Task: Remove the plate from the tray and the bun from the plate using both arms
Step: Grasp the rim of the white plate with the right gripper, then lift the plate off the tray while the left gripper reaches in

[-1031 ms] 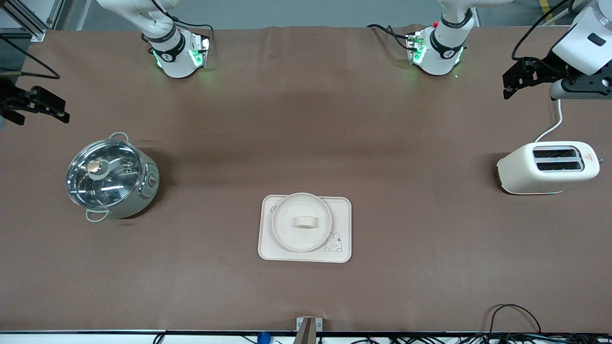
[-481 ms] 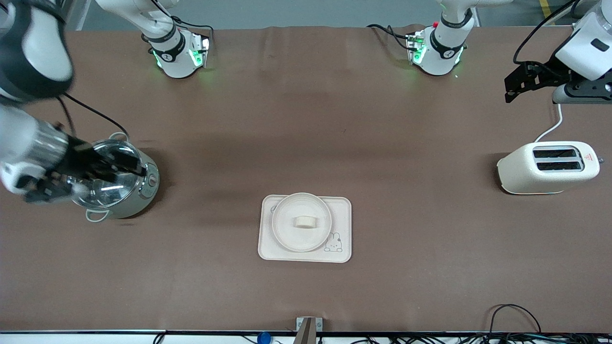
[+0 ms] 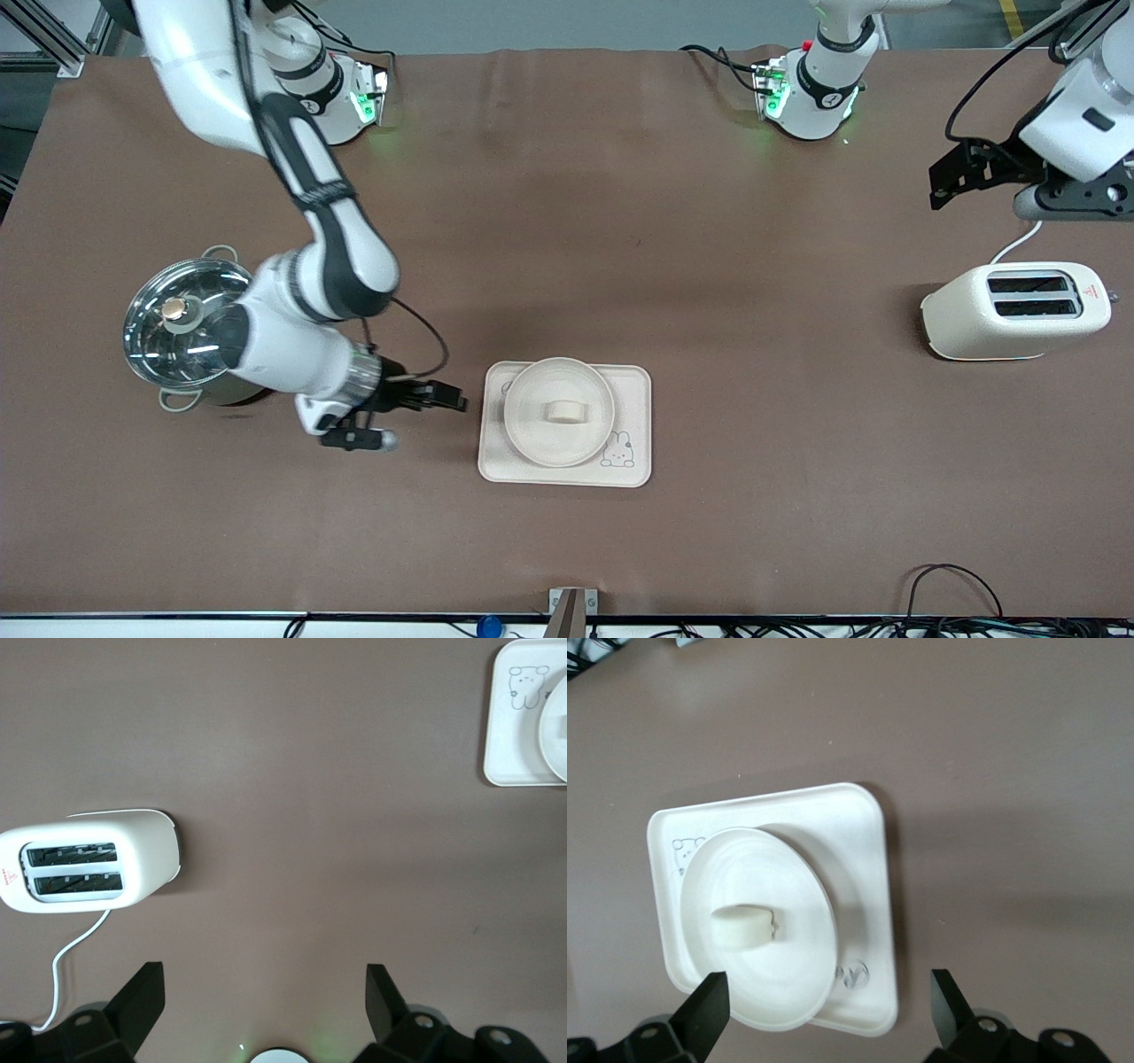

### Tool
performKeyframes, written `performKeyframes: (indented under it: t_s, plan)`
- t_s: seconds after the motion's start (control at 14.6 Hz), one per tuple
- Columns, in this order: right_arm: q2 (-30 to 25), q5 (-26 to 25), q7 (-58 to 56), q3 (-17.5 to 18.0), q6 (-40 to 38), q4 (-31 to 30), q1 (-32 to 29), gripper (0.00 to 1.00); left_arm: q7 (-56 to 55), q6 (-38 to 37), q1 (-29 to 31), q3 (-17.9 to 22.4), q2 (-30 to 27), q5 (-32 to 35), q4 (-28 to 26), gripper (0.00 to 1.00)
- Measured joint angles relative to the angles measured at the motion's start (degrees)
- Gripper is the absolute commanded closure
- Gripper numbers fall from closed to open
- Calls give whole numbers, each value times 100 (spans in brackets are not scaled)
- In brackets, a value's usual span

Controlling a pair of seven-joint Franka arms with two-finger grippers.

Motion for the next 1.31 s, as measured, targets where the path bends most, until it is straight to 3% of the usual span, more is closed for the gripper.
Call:
performKeyframes:
  t_s: [0.14, 0.34, 0.55, 0.76, 1.03, 1.31]
  plan:
    - [444, 79, 39, -3, 319, 242, 234, 5, 0, 161, 36, 13, 170, 0, 0, 0]
    - [924, 81, 79, -7, 407, 645, 363, 23, 0, 295, 70, 15, 335, 0, 2, 0]
    - [1282, 81, 76, -6, 640, 885, 427, 41, 0, 368, 89, 15, 422, 0, 2, 0]
    - [1453, 81, 76, -6, 700, 1029, 532, 51, 0, 470, 91, 15, 492, 0, 2, 0]
    - [1499, 81, 64, -10, 700, 1049, 593, 97, -1, 622, 99, 15, 615, 0, 2, 0]
    - [1522, 88, -122, -28, 698, 1083, 581, 100, -203, 879, 40, -19, 814, 0, 3, 0]
